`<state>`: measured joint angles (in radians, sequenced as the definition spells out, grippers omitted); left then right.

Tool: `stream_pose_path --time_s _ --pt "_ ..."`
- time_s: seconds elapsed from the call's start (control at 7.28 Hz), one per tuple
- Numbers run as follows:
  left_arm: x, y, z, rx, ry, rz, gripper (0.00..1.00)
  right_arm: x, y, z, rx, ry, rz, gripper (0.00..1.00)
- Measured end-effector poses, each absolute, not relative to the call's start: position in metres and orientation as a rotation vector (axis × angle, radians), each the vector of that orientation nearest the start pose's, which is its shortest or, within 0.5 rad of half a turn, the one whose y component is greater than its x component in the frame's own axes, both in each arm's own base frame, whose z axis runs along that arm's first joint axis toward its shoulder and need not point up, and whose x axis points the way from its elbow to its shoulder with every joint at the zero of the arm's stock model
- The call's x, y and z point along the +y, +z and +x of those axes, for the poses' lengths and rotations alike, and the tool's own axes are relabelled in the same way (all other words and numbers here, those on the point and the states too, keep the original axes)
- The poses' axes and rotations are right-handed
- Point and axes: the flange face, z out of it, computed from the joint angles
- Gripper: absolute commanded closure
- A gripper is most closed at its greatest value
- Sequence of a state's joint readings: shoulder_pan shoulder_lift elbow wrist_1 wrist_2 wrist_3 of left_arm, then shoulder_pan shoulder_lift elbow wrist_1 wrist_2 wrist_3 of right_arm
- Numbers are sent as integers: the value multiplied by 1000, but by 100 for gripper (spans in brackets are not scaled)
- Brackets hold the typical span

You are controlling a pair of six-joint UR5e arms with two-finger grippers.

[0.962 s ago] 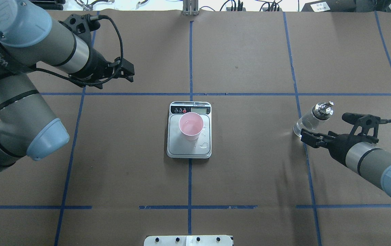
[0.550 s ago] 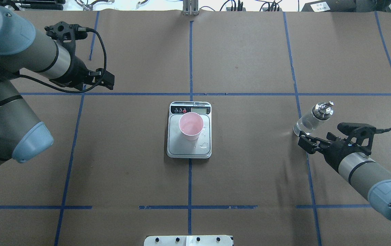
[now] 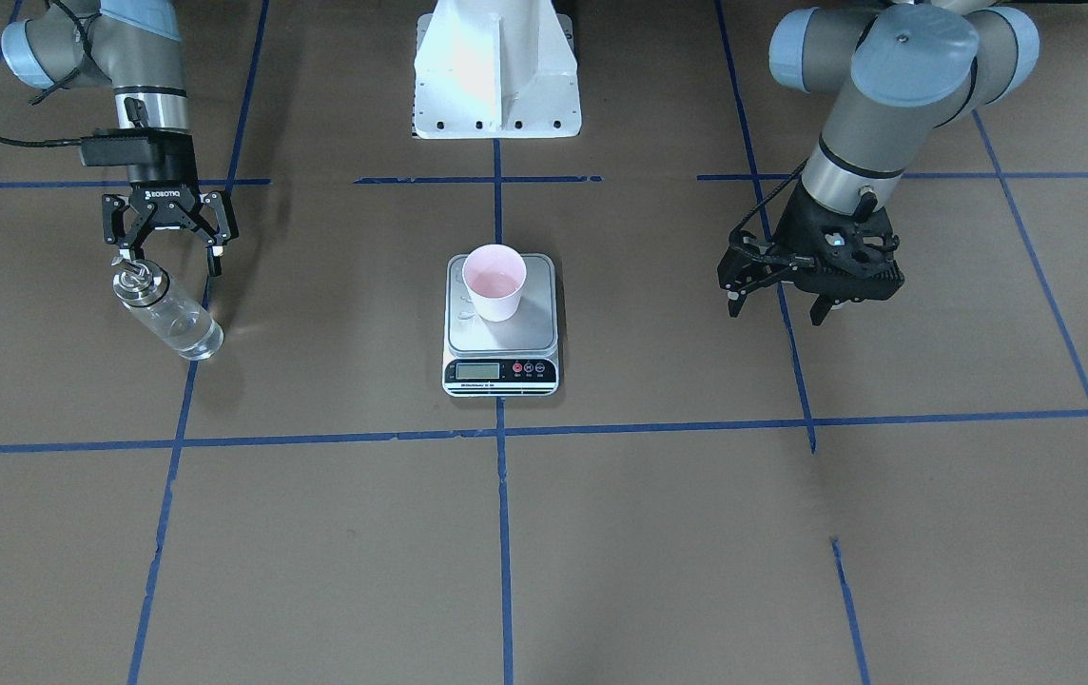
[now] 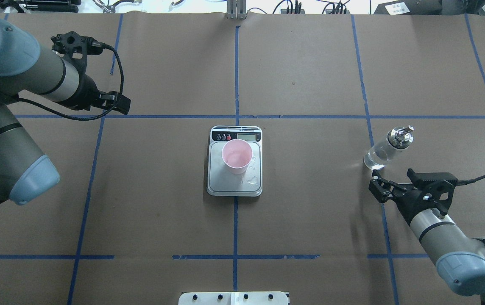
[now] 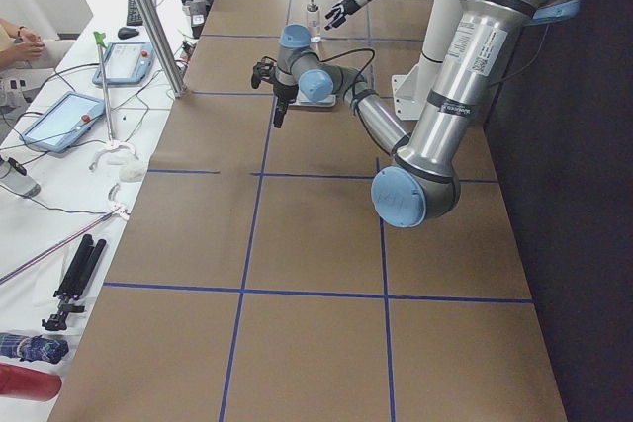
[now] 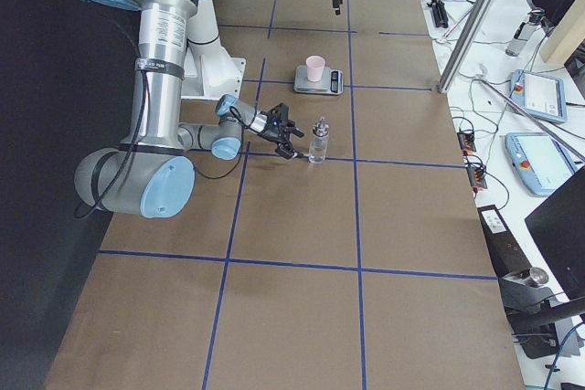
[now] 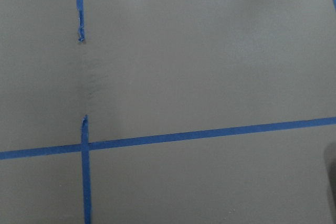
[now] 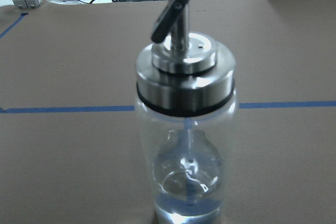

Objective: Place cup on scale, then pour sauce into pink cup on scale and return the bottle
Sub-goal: 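Close the right gripper around the glass sauce bottle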

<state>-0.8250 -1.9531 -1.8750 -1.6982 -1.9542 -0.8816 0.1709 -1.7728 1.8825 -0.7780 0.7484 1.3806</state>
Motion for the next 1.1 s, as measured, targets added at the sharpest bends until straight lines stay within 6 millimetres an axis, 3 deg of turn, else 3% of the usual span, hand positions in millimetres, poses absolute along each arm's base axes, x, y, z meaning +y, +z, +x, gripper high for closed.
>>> stream_pose_path --time_s 0.69,1.1 --pt "-504 300 335 823 27 297 0 -281 503 -412 -714 435 1034 0" --pt "-504 295 332 829 20 306 0 -286 518 -411 -672 448 1080 0"
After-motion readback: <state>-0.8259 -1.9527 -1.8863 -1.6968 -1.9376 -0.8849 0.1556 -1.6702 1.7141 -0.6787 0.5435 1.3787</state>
